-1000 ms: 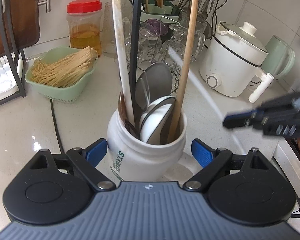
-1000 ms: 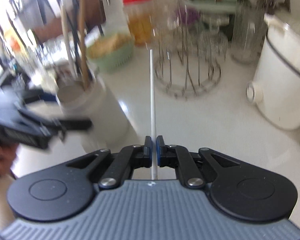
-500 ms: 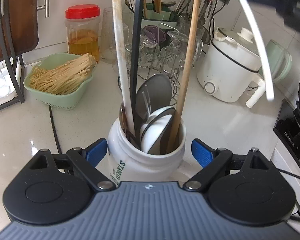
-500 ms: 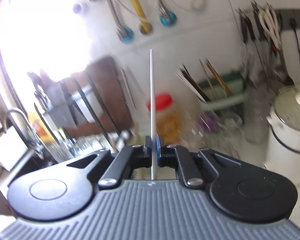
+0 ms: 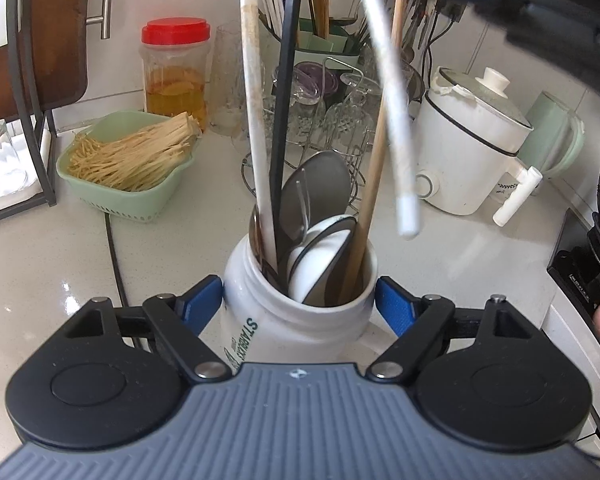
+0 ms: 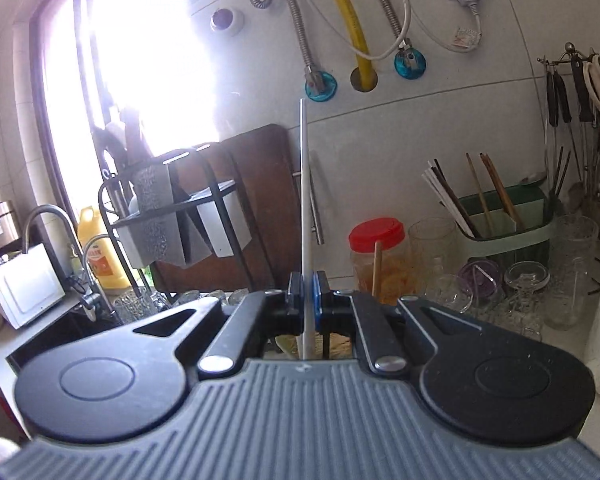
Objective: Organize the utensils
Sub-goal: 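Lower the white stick into the white mug with the right gripper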
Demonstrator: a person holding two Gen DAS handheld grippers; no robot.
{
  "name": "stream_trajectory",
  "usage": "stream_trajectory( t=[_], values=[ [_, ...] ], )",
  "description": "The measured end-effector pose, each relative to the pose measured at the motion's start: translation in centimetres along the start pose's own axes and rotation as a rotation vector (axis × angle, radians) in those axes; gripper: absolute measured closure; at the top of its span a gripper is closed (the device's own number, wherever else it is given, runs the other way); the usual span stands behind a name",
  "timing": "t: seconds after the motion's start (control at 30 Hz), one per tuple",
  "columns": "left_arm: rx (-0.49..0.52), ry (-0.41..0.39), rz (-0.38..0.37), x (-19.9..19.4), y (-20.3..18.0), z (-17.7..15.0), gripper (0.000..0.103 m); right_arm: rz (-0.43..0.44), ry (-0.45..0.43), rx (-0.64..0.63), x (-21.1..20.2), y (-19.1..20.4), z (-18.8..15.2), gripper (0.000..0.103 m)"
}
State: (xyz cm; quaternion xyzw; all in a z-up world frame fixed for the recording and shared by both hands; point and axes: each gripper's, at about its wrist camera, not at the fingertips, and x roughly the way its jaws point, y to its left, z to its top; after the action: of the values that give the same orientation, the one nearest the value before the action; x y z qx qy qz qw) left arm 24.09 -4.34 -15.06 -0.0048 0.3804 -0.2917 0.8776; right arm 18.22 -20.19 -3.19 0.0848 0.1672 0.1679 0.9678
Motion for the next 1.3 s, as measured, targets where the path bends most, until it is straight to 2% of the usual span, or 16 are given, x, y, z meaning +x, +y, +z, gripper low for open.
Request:
stream_trajectory(
  t=[0.23,0.53,1.1,1.3],
  values=[
    [-0.010,-0.023,-0.020,-0.4,0.3,-0.5,0.018,0.002,-0.029,-0.057,0.8,0.4,-2.5,0.095],
    [-0.004,-0.015,-0.041,-0.4,0.7,-0.4,0.018,-0.040,-0.066,-0.129,1.0,1.2,-3.9,0.095],
    [0.000,0.014,-0.051,-0.2,0.9,-0.1,0.018,-0.082,-0.091,-0.063,-1.0,0.7,-5.7,0.095],
    [0.001,0.015,-0.040,-0.3,0.5,-0.2,0.018,-0.082,-0.072,-0.048,-1.7,0.2,-6.4,0.095]
  ],
)
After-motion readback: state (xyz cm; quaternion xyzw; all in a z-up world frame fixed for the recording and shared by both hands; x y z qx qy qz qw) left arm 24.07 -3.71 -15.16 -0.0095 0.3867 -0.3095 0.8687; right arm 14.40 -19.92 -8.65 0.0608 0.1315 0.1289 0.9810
